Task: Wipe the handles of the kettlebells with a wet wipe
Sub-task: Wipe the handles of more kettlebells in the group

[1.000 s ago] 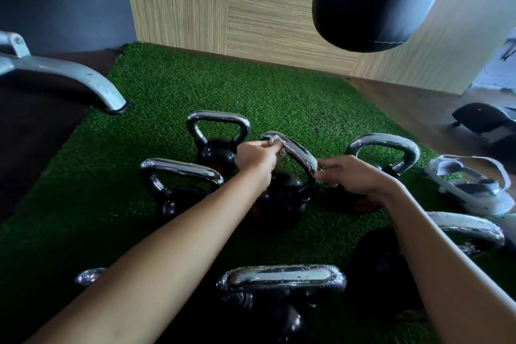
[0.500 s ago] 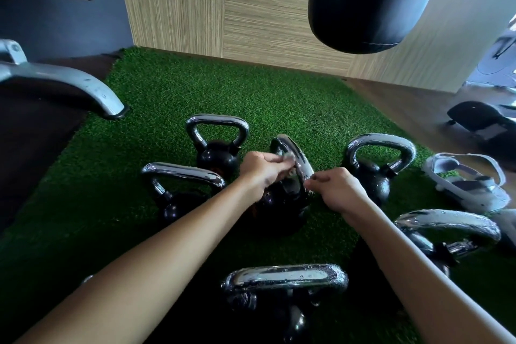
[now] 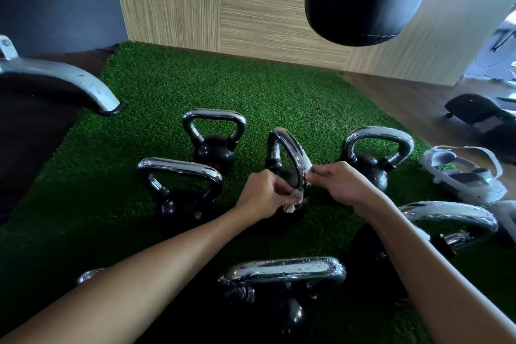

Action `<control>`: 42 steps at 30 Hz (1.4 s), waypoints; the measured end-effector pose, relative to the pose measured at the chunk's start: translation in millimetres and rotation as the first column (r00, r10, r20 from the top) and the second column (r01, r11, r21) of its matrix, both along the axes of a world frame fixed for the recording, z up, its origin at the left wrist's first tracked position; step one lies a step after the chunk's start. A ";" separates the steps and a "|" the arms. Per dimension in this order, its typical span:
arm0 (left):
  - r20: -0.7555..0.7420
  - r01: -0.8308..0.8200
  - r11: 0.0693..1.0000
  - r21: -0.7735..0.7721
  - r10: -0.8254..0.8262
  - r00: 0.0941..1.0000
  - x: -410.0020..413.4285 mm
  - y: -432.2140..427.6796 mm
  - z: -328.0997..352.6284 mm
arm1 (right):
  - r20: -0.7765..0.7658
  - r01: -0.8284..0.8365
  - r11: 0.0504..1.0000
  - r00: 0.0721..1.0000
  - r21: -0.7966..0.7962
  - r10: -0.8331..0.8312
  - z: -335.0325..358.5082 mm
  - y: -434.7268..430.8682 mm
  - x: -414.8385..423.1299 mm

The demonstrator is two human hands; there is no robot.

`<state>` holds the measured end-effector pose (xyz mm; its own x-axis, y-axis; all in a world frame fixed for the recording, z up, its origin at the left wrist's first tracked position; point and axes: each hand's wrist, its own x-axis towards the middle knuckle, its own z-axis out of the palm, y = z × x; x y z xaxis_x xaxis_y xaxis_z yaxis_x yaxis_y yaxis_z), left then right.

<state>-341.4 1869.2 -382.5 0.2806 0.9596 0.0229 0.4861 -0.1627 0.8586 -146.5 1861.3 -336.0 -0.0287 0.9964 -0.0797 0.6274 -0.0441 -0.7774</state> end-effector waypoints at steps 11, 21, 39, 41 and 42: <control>-0.093 0.052 0.996 0.071 -0.045 0.995 -1.9 11.6 -0.2 | -0.089 0.077 0.996 0.993 -0.053 -0.082 -12.2 6.8 7.1; 0.466 -0.043 0.881 -0.470 0.289 0.836 -21.0 -3.1 53.3 | 0.240 -0.117 0.937 0.970 0.329 0.037 35.7 -27.4 -8.1; -0.212 -0.272 0.961 0.054 0.277 0.937 40.9 11.2 74.3 | -0.207 0.405 0.829 0.914 0.386 -0.350 41.1 -28.3 20.8; -0.273 -0.261 0.957 0.124 0.286 0.919 47.5 13.3 71.7 | -0.236 0.427 0.830 0.902 0.359 -0.362 36.8 -26.0 23.8; -0.276 -0.271 0.952 0.140 0.300 0.913 47.8 14.4 69.7 | -0.251 0.434 0.832 0.897 0.346 -0.364 33.5 -25.5 24.2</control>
